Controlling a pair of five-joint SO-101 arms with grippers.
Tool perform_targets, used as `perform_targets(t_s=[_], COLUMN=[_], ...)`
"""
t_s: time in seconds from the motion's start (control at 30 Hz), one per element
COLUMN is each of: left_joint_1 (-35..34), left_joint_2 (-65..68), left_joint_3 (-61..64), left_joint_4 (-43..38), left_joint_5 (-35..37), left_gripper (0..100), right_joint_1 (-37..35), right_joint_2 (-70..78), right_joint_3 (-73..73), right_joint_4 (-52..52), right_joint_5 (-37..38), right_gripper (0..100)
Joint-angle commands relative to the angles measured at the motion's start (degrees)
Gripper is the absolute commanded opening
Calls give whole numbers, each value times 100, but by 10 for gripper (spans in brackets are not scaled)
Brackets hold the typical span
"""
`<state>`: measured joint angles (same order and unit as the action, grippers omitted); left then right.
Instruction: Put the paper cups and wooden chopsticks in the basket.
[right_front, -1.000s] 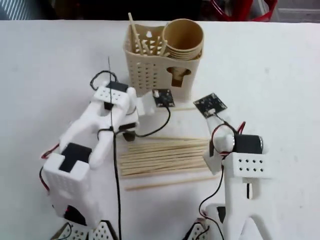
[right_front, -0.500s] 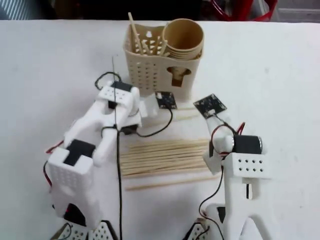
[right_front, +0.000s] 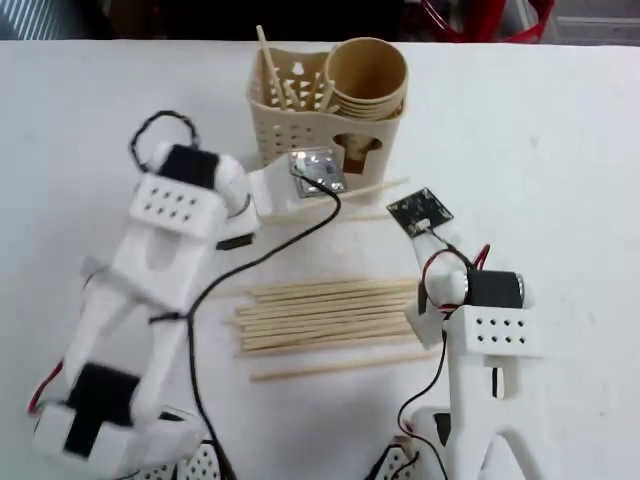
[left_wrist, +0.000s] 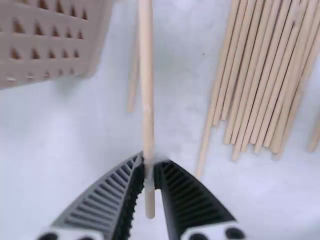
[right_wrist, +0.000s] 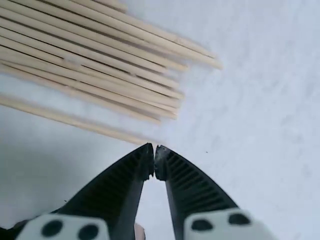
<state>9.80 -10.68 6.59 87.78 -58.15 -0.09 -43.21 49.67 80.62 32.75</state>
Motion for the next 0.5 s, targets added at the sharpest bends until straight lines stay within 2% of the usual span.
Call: perform_targets(t_s=[0.0, 0.07, 0.23, 0.47], left_joint_1=[57, 31, 13, 48], left_joint_2=[-1279, -1736, -2035, -1077], left_joint_3=[-237, -308, -1090, -1811], left_joint_4=[114, 53, -440, -2488], left_joint_5=[132, 308, 1890, 4703], left_gripper=[21, 21, 21, 21], right_joint_1=[57, 57, 48, 48], right_joint_2=[-127, -127, -127, -127], right_joint_3=[-18, 26, 211, 220], right_joint_4=[-66, -66, -268, -268], right_joint_5=[-53, -53, -70, -70], right_gripper=[18, 18, 18, 18])
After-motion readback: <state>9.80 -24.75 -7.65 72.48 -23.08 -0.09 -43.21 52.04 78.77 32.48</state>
